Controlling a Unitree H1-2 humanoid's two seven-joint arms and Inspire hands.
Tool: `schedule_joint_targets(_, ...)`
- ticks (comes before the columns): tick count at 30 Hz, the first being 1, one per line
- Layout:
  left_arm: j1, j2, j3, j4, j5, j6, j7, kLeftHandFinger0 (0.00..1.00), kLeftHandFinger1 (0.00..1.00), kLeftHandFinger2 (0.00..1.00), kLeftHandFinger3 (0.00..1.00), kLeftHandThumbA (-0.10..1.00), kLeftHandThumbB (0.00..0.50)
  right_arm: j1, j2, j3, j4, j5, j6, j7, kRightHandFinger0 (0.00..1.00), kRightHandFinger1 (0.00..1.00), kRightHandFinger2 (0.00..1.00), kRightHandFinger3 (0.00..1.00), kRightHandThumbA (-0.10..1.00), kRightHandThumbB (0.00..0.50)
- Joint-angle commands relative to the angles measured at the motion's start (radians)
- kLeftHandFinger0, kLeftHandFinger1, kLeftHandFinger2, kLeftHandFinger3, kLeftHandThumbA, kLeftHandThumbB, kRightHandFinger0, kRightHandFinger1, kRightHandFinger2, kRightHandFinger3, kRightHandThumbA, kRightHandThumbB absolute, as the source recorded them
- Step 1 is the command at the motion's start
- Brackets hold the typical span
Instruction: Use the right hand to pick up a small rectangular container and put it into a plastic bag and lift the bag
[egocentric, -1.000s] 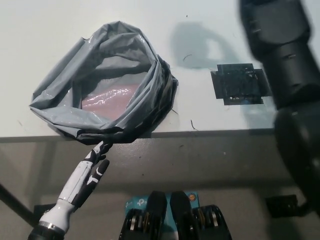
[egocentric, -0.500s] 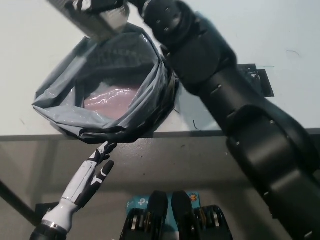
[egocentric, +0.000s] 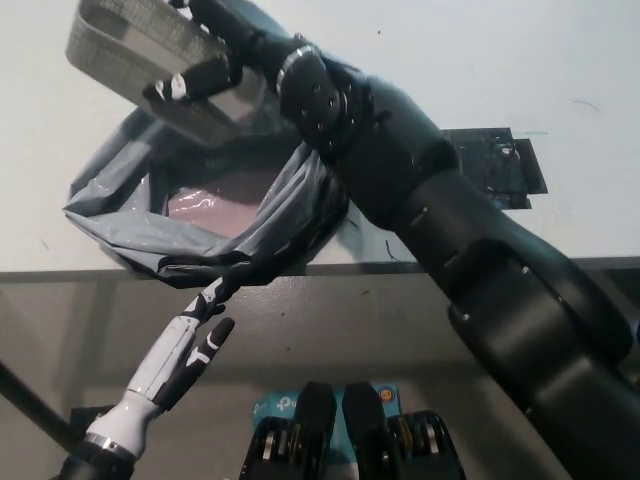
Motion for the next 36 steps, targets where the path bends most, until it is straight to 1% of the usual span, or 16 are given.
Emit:
schedule_joint_targets(1, -0.027, 0.02, -0.002, -0.035, 0.009, 0.019, -0.02, 1.0, 1.0, 1.0, 1.0, 1.0, 0.243, -0.005, 0.002, 0.03, 0.006, -0.048, -0.088, -0.058, 0.0, 0.41, 0.8, 0.94, -0.1, 0.136)
schedule_joint_targets(4, -0.031, 0.022, 0.0, -0.038, 0.011, 0.025, -0.025, 1.0, 1.0, 1.0, 1.0, 1.0, 0.251, 0.017, -0.002, 0.048, 0.005, -0.062, -0.094, -0.058, 0.01, 0.44, 0.85, 0.96, -0.1, 0.13)
schedule_joint_targets(8, -0.04, 0.021, 0.002, -0.028, 0.009, 0.022, -0.029, 1.0, 1.0, 1.0, 1.0, 1.0, 0.262, 0.05, -0.008, 0.078, 0.018, -0.089, -0.105, -0.056, 0.0, 0.44, 0.85, 0.94, -0.1, 0.127)
schedule_joint_targets(14, -0.047, 0.022, -0.006, -0.027, 0.02, 0.013, -0.035, 1.0, 1.0, 1.0, 1.0, 1.0, 0.236, 0.082, -0.02, 0.115, 0.025, -0.116, -0.122, -0.04, 0.02, 0.48, 0.87, 0.95, -0.1, 0.13)
schedule_joint_targets(16, -0.047, 0.023, -0.006, -0.028, 0.022, 0.012, -0.035, 1.0, 1.0, 1.0, 1.0, 1.0, 0.231, 0.082, -0.022, 0.133, 0.025, -0.131, -0.113, -0.025, 0.08, 0.53, 0.9, 0.97, -0.1, 0.125)
schedule_joint_targets(17, -0.048, 0.024, -0.005, -0.03, 0.028, 0.014, -0.035, 1.0, 1.0, 1.0, 1.0, 1.0, 0.235, 0.078, -0.024, 0.156, 0.018, -0.152, -0.091, -0.004, 0.14, 0.57, 0.91, 1.0, -0.1, 0.175)
schedule_joint_targets(18, -0.05, 0.025, -0.004, -0.03, 0.028, 0.015, -0.036, 1.0, 1.0, 1.0, 1.0, 1.0, 0.236, 0.072, -0.024, 0.168, 0.012, -0.16, -0.067, 0.021, 0.29, 0.72, 1.0, 1.0, 0.0, 0.208)
schedule_joint_targets(19, -0.053, 0.025, -0.004, -0.03, 0.028, 0.016, -0.037, 1.0, 1.0, 1.0, 1.0, 1.0, 0.236, 0.067, -0.024, 0.175, 0.009, -0.164, -0.05, 0.039, 0.37, 0.69, 0.96, 1.0, 0.09, 0.217)
schedule_joint_targets(20, -0.056, 0.024, -0.002, -0.028, 0.024, 0.015, -0.039, 1.0, 1.0, 1.0, 1.0, 1.0, 0.234, 0.059, -0.026, 0.179, 0.01, -0.158, -0.04, 0.076, 0.59, 0.84, 1.0, 1.0, 0.18, 0.271)
schedule_joint_targets(21, -0.058, 0.023, -0.003, -0.028, 0.023, 0.015, -0.039, 1.0, 1.0, 1.0, 1.0, 1.0, 0.233, 0.057, -0.029, 0.182, 0.007, -0.156, -0.041, 0.094, 0.74, 1.0, 1.0, 1.0, 0.25, 0.317)
schedule_joint_targets(22, -0.059, 0.023, -0.003, -0.026, 0.024, 0.014, -0.04, 1.0, 1.0, 1.0, 1.0, 1.0, 0.234, 0.055, -0.035, 0.192, -0.001, -0.16, -0.041, 0.118, 0.95, 1.0, 1.0, 1.0, 0.36, 0.34)
schedule_joint_targets(23, -0.059, 0.023, -0.004, -0.026, 0.025, 0.014, -0.04, 1.0, 1.0, 1.0, 1.0, 1.0, 0.234, 0.055, -0.039, 0.201, -0.012, -0.166, -0.037, 0.137, 1.0, 1.0, 1.0, 1.0, 0.46, 0.364)
schedule_joint_targets(24, -0.06, 0.024, -0.004, -0.025, 0.026, 0.013, -0.041, 1.0, 1.0, 1.0, 1.0, 1.0, 0.233, 0.056, -0.044, 0.215, -0.023, -0.178, -0.035, 0.151, 1.0, 1.0, 1.0, 1.0, 0.55, 0.411)
schedule_joint_targets(27, -0.063, 0.025, -0.002, -0.021, 0.021, 0.003, -0.044, 1.0, 1.0, 1.0, 1.0, 1.0, 0.22, 0.058, -0.052, 0.251, -0.052, -0.214, -0.028, 0.163, 1.0, 1.0, 1.0, 1.0, 0.65, 0.459)
schedule_joint_targets(32, -0.069, 0.027, -0.003, -0.022, 0.027, 0.002, -0.046, 1.0, 1.0, 1.0, 1.0, 1.0, 0.226, 0.055, -0.061, 0.289, -0.104, -0.246, 0.008, 0.19, 1.0, 1.0, 1.0, 1.0, 0.66, 0.461)
schedule_joint_targets(36, -0.076, 0.026, -0.001, -0.019, 0.03, 0.002, -0.044, 1.0, 1.0, 1.0, 1.0, 1.0, 0.229, 0.044, -0.065, 0.287, -0.116, -0.247, 0.014, 0.2, 1.0, 1.0, 1.0, 1.0, 0.74, 0.455)
